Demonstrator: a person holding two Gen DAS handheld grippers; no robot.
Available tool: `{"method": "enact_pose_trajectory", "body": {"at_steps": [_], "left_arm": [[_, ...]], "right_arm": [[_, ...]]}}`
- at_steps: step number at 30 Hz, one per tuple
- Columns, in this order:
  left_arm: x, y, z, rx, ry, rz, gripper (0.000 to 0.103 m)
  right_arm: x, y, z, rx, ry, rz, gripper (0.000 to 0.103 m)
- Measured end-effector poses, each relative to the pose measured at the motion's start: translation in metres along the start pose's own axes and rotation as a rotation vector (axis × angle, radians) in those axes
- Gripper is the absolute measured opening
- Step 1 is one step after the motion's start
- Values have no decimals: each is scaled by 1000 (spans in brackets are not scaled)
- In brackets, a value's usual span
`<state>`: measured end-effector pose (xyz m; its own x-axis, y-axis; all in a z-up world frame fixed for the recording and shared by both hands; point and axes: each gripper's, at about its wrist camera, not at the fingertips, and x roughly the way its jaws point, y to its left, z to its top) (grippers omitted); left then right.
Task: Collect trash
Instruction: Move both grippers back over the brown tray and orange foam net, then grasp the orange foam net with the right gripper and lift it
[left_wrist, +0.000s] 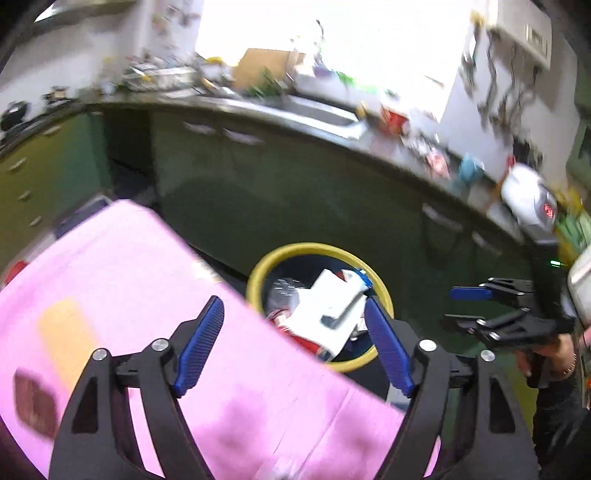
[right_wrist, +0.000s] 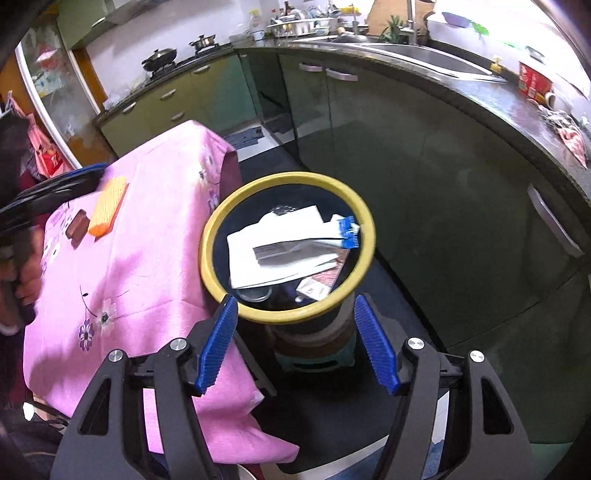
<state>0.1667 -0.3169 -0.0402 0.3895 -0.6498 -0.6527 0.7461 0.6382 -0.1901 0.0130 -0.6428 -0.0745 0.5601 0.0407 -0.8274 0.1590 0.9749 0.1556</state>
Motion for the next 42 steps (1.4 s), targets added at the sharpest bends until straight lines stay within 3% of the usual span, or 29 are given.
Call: {"method": "enact_pose_trajectory", "body": {"at_steps": [6,10,15,19,24,30,37,42], "left_arm": [[-101,56,-56,-87,-188,227,92],[-143,104,-88,-147,-258,402,95],[-168,168,-115,-275,-304,556,96],[-187,203,-133,-362,-318,586,96],[-192,202,-135,-348,-322,632,96],[-192,204,-140,-368,-312,610,96],[-188,204,-141,-373,-301,597,96],[-186,203,-141,-371,-293,589,96]], "right_arm": [[20,56,25,-92,33,36,66],[35,122,53,-192,40,93,66],[72,212,96,-278,72,197,66],[114,272,124,-285,161,284,66],[171,333,146,-354,238,212,71],[214,357,154,-361,303,151,71],[235,367,151,-377,309,75,71],[239,373,149,-361,303,87,37]]}}
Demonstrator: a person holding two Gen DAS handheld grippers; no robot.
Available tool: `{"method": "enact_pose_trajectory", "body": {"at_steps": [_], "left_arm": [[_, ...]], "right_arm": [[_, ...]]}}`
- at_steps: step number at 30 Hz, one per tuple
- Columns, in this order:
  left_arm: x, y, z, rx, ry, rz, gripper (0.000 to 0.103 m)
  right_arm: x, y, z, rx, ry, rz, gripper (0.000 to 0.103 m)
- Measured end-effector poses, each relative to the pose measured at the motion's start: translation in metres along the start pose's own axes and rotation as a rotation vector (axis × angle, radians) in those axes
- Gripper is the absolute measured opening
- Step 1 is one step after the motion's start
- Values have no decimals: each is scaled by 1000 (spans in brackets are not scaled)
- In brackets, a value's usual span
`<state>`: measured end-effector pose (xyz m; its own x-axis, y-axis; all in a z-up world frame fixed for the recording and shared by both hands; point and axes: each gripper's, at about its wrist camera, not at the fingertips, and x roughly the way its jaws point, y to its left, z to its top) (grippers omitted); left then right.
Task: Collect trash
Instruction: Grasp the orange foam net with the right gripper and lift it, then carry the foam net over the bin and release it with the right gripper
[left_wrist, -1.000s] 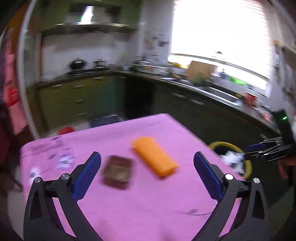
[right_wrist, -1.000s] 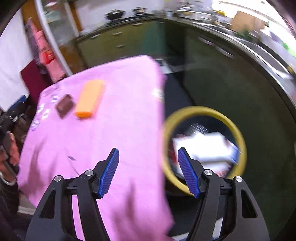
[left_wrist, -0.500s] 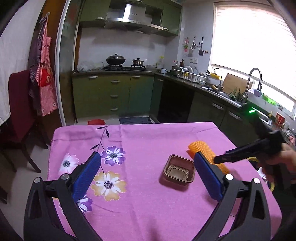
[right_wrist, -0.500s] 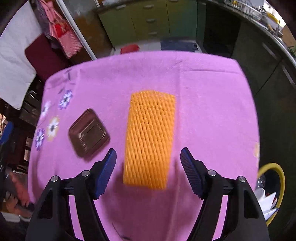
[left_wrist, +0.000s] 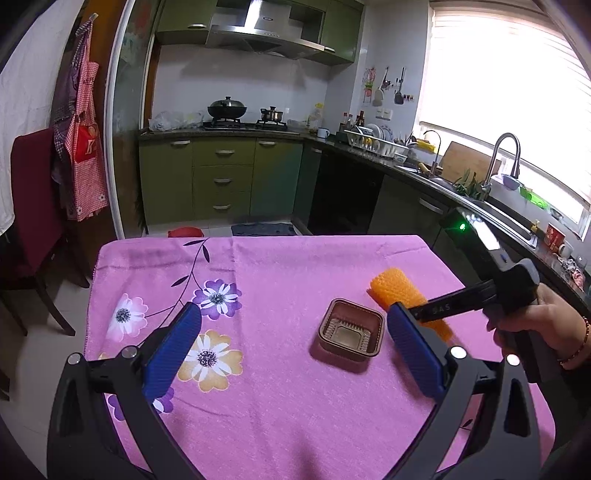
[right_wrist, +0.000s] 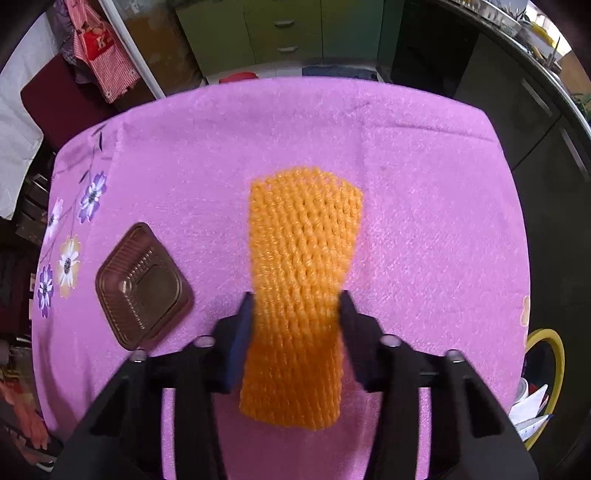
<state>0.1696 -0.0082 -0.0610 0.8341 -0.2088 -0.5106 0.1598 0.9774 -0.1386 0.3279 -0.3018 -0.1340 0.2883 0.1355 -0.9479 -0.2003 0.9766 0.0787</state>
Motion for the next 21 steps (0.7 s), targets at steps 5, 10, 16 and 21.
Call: {"method": "enact_pose_trajectory", "body": {"at_steps": [5,10,16,21], "left_arm": [[-1,-2,-1,9,-4,-1,96],[-1,-3,-1,12,-3,-4,96],[-1,-11,-3,34,-1,-16,96],[1,-19,-6,62,8,-27,96]], "right_arm": [[-29,1,-7,-9,-66,25,13],[-82,-9,-31,-22,-144,45,13],[-163,-86,-86,92,-236,-52,13],[-190,-178,-137,270,-212,-162,15]]}}
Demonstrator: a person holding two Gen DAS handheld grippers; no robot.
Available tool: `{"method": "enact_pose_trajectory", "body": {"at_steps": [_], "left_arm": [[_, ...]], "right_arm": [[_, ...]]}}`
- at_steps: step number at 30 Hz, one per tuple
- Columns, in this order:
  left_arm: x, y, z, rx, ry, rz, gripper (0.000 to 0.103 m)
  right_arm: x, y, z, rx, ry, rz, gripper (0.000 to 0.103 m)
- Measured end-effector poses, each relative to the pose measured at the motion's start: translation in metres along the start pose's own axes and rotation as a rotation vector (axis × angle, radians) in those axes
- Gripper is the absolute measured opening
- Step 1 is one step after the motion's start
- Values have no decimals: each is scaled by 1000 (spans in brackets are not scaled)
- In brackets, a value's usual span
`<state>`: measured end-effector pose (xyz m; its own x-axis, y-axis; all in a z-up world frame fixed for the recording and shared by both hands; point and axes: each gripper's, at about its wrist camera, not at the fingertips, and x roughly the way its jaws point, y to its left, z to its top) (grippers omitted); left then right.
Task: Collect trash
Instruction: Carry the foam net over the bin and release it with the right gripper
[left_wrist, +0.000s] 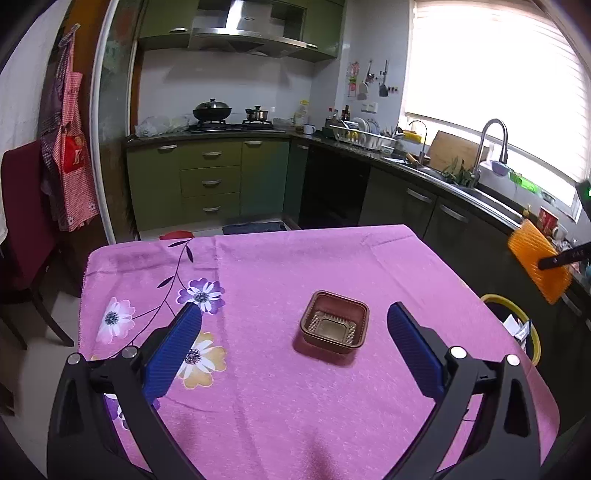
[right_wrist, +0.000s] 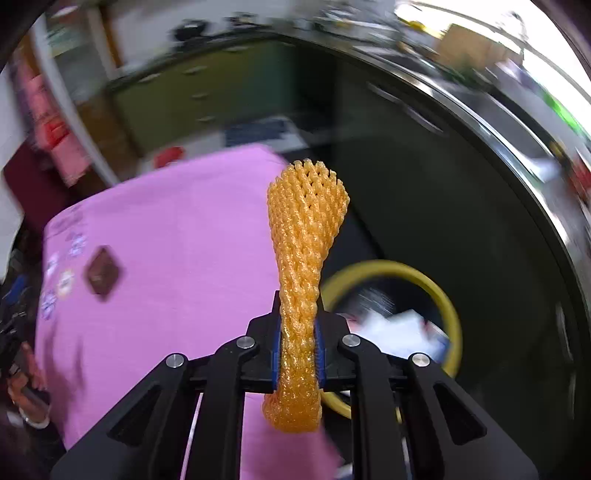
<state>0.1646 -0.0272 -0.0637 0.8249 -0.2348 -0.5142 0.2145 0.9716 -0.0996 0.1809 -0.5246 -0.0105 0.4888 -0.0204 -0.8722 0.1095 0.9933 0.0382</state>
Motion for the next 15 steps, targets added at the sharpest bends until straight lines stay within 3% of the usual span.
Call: {"method": "enact_pose_trajectory", "body": {"at_steps": [4,9,10,11,13,15], "left_arm": [[2,-5,-2,18,6,-6,96],[2,-6,-3,23,6,-9,96],[2,-6,-3,23,5,-9,96],[1,-6,-2,22,5,-11,96],[2,-6,-2,21,6,-13,96],[2,-7,-2,23,7,-17,96]], "right_arm": [[30,-56,-19,104,104,-55,19],[63,-81,-22,158,153,-71,27],[67,-83,-21,160,160,-74,31],[72,-80,-21,155,169,-80,47],[80,-80,-21,140,181,-87,69],[79,-77,-22,144,166,-106,71]]}}
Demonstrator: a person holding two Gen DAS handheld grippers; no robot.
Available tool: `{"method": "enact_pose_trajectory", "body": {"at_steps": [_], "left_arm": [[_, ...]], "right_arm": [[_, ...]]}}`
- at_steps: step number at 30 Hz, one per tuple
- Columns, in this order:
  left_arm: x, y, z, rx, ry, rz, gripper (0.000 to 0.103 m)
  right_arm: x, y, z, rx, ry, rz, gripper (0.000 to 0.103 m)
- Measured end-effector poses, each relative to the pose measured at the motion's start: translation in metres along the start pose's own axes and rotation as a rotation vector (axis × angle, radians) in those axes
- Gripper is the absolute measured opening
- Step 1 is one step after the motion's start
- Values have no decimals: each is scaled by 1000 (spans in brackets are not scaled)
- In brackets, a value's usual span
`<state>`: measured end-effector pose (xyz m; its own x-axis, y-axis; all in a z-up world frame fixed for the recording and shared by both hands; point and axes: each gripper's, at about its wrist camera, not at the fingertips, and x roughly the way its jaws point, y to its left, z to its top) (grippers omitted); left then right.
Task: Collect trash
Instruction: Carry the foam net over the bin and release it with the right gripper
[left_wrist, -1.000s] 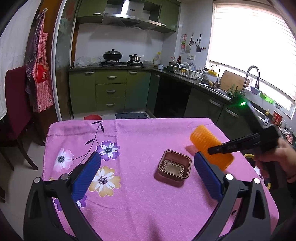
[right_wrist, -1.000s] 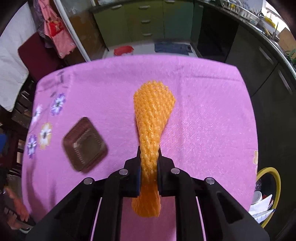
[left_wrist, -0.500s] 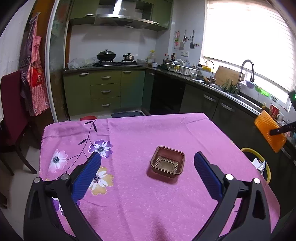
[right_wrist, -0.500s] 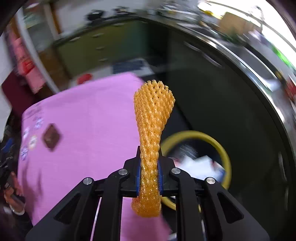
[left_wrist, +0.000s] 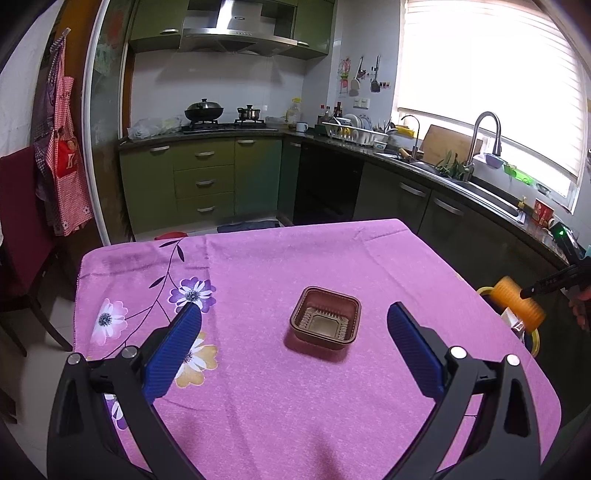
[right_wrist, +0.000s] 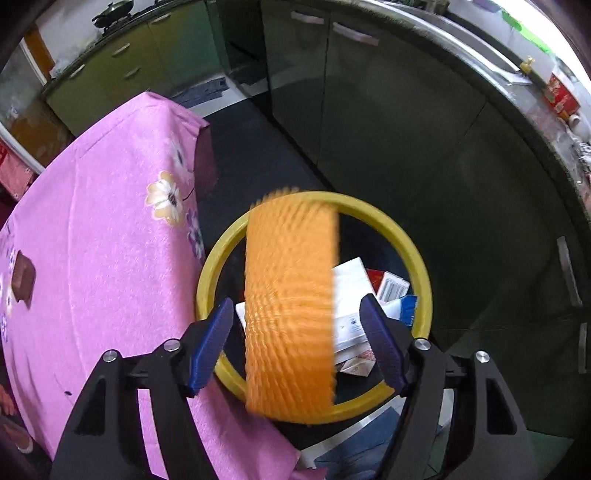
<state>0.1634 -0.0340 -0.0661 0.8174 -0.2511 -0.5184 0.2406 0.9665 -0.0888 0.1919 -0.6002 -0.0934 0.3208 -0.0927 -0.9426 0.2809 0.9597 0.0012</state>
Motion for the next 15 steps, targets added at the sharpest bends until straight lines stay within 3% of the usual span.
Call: {"method": "enact_pose_trajectory", "body": {"at_steps": [5,10,15], "left_arm": [[2,-7,-1,22,10,-13,96],[6,-16,-5,58,31,-32,96],[17,-25,-6,85,76,-71,96]], "right_arm": [[-38,-2,-17,23,-89,48,71],[-75,5,-56,-10,-192,82,74],[-87,16,-95,-42,-227,128,74]]}}
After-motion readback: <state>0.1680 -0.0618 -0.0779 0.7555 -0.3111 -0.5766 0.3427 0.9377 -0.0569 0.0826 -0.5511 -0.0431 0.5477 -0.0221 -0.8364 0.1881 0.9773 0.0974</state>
